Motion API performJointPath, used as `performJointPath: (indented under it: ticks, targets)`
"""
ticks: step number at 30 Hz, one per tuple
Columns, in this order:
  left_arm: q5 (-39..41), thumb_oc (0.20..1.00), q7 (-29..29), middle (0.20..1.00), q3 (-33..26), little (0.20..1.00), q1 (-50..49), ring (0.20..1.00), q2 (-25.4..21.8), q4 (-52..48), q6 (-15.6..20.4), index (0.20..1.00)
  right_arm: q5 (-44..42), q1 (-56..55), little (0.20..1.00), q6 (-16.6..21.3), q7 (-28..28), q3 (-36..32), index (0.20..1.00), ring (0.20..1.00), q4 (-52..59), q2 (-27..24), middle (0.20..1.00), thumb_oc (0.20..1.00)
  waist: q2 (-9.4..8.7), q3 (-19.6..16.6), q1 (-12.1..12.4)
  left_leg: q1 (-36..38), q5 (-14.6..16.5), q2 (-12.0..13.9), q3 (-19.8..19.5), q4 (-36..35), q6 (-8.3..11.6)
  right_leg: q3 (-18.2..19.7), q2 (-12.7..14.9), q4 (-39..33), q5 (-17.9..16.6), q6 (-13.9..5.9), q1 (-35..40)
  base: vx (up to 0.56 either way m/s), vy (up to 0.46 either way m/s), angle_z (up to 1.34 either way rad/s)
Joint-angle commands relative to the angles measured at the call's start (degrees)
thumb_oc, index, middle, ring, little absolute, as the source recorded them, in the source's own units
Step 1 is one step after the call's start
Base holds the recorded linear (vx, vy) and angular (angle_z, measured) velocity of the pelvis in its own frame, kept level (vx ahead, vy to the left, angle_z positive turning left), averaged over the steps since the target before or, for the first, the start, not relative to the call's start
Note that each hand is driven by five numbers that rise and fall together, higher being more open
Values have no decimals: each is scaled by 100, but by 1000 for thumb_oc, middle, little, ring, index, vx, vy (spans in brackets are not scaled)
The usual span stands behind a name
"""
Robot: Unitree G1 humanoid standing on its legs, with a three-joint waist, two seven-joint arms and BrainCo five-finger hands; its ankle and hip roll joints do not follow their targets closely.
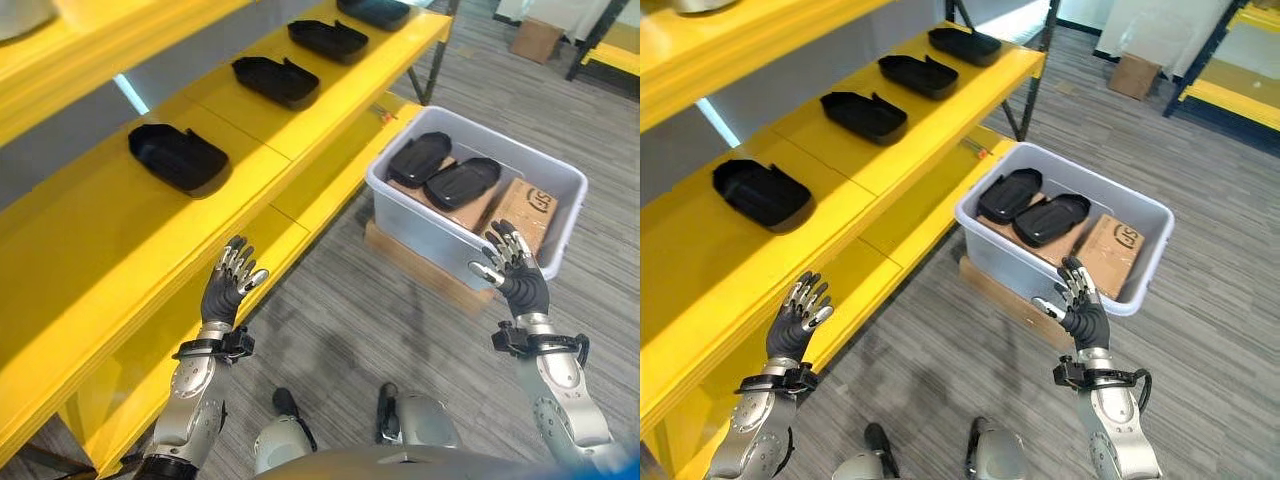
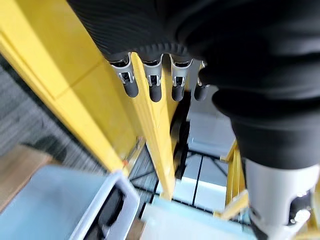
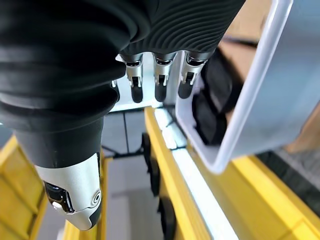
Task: Move parts from the plastic box to the shelf.
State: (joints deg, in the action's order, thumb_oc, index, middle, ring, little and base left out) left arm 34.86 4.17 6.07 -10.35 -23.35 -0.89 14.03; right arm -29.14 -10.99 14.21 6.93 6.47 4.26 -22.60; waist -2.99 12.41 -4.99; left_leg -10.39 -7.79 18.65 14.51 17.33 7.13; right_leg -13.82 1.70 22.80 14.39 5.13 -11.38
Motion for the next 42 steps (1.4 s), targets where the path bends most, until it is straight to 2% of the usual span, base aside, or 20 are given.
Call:
performJointPath:
  ticks: [1,3,4,5,6,7,9,10,11,12,19,21,26,29,31,34,36,37,39,42]
  targets:
    - [-56,1000,22,1000,-25,1000,151,1000,51,-298,261,1000,-114,246,1000,413,15,-26,1000,1000,437,-178,1000,1000,40,308,156,-261,391,-561,-786,778,-341,288,191,-1083,-443,-501,537,-24,21,-102]
    - [-26,1000,41,1000,-12,1000,194,1000,118,-291,261,1000,-159,449,1000,407,-29,101,1000,1000,314,-162,1000,1000,-20,385,377,-695,810,-1215,-1584,400,-425,531,174,-1060,-413,-611,594,121,39,-43]
    - [28,1000,24,1000,5,1000,138,1000,138,-278,287,1000,-160,517,1000,416,-56,178,1000,1000,210,-149,1000,1000,-3,393,480,-899,512,-1134,-2081,-308,-364,703,70,-1040,-275,-640,694,266,90,-62]
    - [45,1000,13,1000,23,1000,112,1000,154,-269,293,1000,-145,505,1000,419,-94,195,1000,1000,185,-169,1000,1000,53,408,521,-983,269,-1080,-2264,-590,-315,745,31,-1000,-236,-644,735,224,78,-103]
    - [45,1000,12,1000,25,1000,111,1000,156,-267,295,1000,-145,502,1000,420,-95,195,1000,1000,184,-171,1000,1000,48,413,518,-957,248,-1082,-2263,-628,-310,742,36,-993,-228,-641,740,254,167,-115]
    - [22,1000,31,1000,-8,1000,117,1000,193,-200,317,1000,-105,548,1000,401,-123,284,1000,1000,100,-196,1000,1000,133,432,688,-1160,30,-1094,-2837,-1471,-263,960,-56,-921,-94,-641,849,293,179,-63]
    - [-23,1000,72,1000,-119,1000,69,1000,217,-166,343,1000,-97,651,1000,373,-129,374,1000,1000,64,-192,1000,1000,189,387,865,-1170,-116,-1146,-3362,-2010,-160,1376,-177,-875,76,-662,1033,389,295,-64]
    - [40,1000,83,1000,-193,1000,8,1000,285,-128,370,1000,-118,627,1000,317,-213,416,1000,1000,74,-140,1000,1000,228,266,909,-980,-59,-1071,-3383,-1884,-202,1631,-173,-762,234,-708,1151,400,374,-162]
    - [23,1000,58,1000,-197,1000,-20,1000,290,-87,360,1000,-111,565,1000,285,-275,423,1000,1000,89,-85,1000,1000,241,176,926,-826,-249,-987,-3323,-1894,-171,1698,-169,-777,252,-725,1231,499,488,-262]
    - [48,1000,21,1000,-174,1000,34,1000,218,-101,381,1000,-125,328,1000,240,-389,299,1000,1000,182,-51,1000,1000,145,123,923,-829,-191,-1107,-3159,-1530,-163,1715,53,-944,216,-846,1420,375,345,-171]
    - [95,1000,-54,1000,-129,1000,25,1000,-21,-184,371,1000,-168,44,1000,126,-504,163,1000,1000,276,12,1000,1000,-74,-118,798,-1050,319,-1522,-2766,-835,-360,1850,680,-1367,-244,-1267,1501,176,232,-27]
    - [117,1000,-13,1000,-101,1000,86,1000,-86,-198,363,1000,-196,94,1000,75,-544,188,1000,1000,308,10,1000,1000,-155,-165,747,-1191,655,-1710,-2613,-484,-524,1960,942,-1461,-558,-1408,1415,145,274,-21]
    - [100,1000,12,1000,-35,1000,177,1000,-190,-228,338,1000,-174,174,1000,35,-539,231,1000,1000,317,49,1000,1000,-221,-202,707,-1349,1066,-1938,-2443,-48,-731,2036,1214,-1348,-1149,-1563,1227,125,236,-25]
    - [59,1000,33,1000,-39,1000,248,1000,-275,-229,318,1000,-208,228,1000,5,-554,344,1000,1000,324,146,1000,1000,-128,-155,597,-1048,1171,-2058,-2432,-182,-918,2137,1191,-605,-1954,-1470,815,124,279,-6]
    - [9,1000,43,1000,-93,1000,175,1000,-342,-296,303,1000,-175,207,1000,-22,-597,447,1000,1000,324,154,1000,1000,73,-19,525,-545,1125,-2084,-2372,-521,-1069,1964,1022,258,-2217,-1315,358,153,384,-5]
    - [-23,1000,6,1000,-147,1000,79,1000,-339,-324,264,1000,-157,181,1000,-49,-648,516,1000,1000,253,161,1000,1000,137,26,530,-247,1103,-2094,-2270,-761,-1121,1606,936,465,-2035,-1289,201,121,213,-27]
    - [0,1000,-12,1000,-163,1000,57,1000,-258,-290,256,1000,-184,252,1000,-64,-697,601,1000,1000,199,117,1000,1000,217,89,508,66,1060,-2142,-2096,-1029,-1135,1035,422,365,-1281,-1224,-390,109,176,-21]
    - [0,1000,-13,1000,-164,1000,57,1000,-256,-289,256,1000,-185,252,1000,-64,-697,601,1000,1000,198,115,1000,1000,216,101,502,84,1067,-2144,-2101,-1032,-1133,1029,426,376,-1265,-1222,-376,107,128,-64]
    - [31,1000,-57,1000,-177,1000,-11,1000,-159,-270,235,1000,-186,255,1000,-56,-685,626,1000,1000,153,119,1000,1000,207,137,560,260,1154,-2137,-1899,-1041,-1063,214,784,-348,-1177,-1180,-311,75,1,-43]
    - [61,1000,-186,1000,-164,1000,-225,1000,-26,-248,218,1000,-175,187,1000,-58,-787,615,1000,1000,215,12,1000,1000,122,68,581,348,1270,-2120,-1772,-973,-981,216,784,-1164,-1222,-1199,177,70,-133,-11]
